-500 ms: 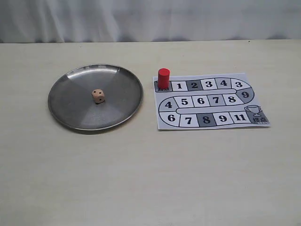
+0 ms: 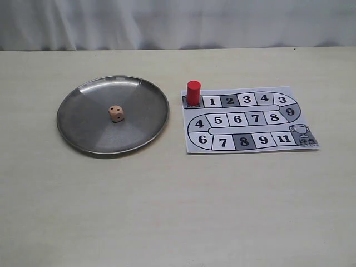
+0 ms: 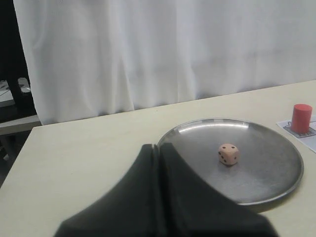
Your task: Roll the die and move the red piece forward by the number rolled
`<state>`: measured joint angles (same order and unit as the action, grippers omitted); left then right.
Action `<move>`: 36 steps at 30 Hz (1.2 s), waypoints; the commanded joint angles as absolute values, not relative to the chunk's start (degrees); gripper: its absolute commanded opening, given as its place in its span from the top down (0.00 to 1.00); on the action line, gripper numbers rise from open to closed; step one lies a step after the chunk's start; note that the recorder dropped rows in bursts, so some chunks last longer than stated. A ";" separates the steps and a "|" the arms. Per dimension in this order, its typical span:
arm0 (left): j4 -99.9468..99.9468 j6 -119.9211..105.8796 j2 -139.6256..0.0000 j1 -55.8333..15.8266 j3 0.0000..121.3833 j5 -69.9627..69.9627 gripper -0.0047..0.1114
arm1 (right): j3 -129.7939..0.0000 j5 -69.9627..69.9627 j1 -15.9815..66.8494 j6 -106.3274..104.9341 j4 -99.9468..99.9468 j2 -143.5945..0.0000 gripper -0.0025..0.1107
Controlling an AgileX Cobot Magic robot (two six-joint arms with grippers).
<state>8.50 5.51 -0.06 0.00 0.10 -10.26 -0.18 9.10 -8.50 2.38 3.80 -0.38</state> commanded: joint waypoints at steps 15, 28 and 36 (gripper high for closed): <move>8.28 5.64 0.00 -0.03 0.00 -9.95 0.96 | 0.00 9.13 -8.81 2.10 3.81 0.00 0.94; 8.28 5.64 0.00 -0.03 0.00 -9.95 0.96 | 0.00 -16.09 -8.81 3.66 4.50 0.00 0.94; 8.28 5.64 0.00 -0.03 0.00 -9.95 0.96 | 0.00 -18.48 -8.58 16.78 3.27 0.00 0.94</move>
<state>8.50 5.51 -0.06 0.00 0.10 -10.26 -0.18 -20.55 -8.50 14.51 7.19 -0.28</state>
